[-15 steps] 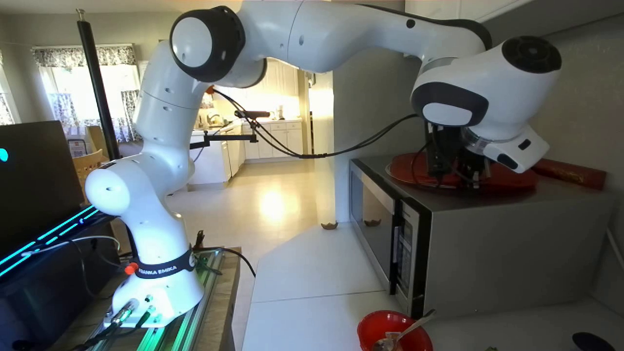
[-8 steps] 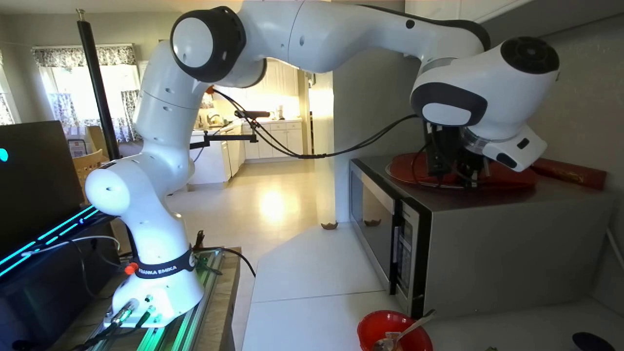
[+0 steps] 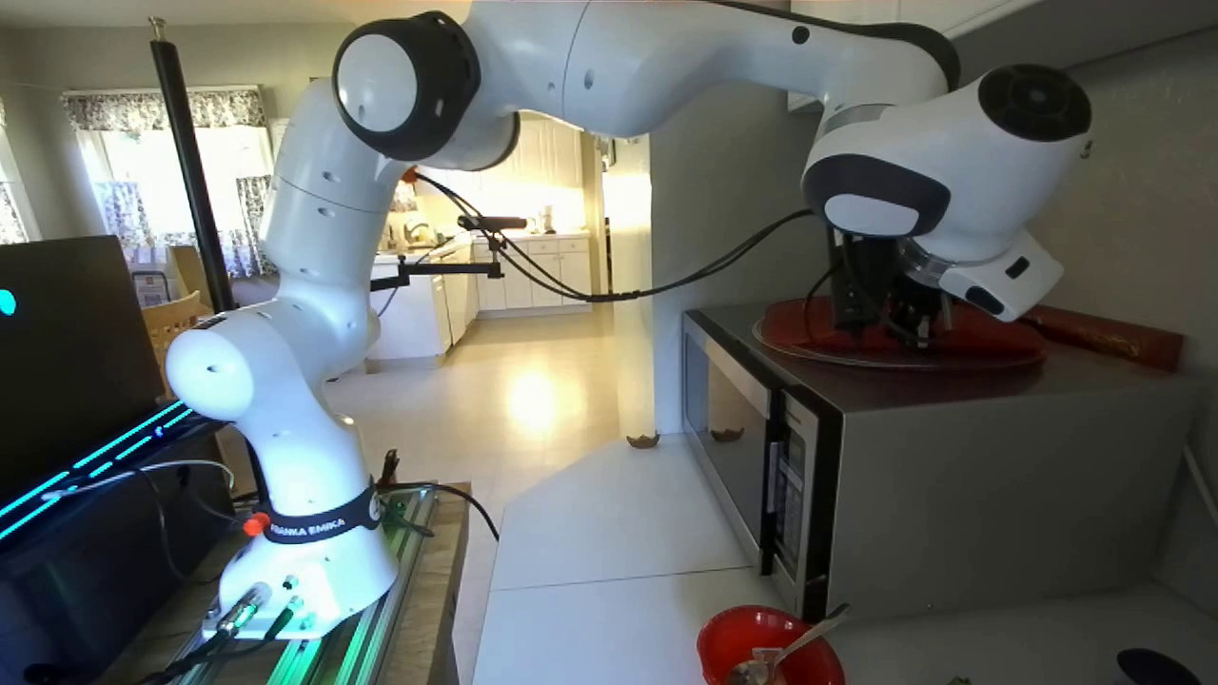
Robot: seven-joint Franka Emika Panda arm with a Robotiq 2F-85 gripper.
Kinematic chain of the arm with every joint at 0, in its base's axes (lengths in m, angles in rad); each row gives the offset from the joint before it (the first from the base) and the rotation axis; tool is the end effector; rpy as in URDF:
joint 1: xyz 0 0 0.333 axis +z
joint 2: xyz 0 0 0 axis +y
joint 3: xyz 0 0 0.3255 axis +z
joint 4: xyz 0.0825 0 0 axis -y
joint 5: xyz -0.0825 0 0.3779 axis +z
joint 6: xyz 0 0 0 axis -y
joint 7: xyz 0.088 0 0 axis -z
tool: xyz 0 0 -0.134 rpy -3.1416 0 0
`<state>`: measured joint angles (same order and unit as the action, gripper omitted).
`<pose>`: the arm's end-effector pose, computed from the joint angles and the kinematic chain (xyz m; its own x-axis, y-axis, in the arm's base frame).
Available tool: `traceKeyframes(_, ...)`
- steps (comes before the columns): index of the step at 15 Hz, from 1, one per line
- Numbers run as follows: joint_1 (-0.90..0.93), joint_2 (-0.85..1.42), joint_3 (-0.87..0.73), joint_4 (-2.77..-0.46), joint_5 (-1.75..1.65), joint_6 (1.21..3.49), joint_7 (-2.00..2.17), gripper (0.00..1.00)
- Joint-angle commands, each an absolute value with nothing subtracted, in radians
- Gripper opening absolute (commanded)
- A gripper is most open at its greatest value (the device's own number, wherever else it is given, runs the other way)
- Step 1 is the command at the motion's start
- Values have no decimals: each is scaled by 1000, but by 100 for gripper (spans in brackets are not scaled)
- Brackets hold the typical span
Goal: Put the orange object on the microwave
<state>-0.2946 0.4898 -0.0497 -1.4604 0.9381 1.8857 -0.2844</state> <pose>0.6895 -0.1550 0.4152 0.9159 -0.3997 0.0377 -0.2360 -0.6118 -0.7550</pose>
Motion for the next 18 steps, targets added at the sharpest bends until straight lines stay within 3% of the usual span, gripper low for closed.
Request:
traceKeyframes(1, -290, 491, -35, -1460, 1019, 1898, -285, 1)
traceKeyframes(18, -217, 507, -25, -1523, 1032, 1994, -373, 1)
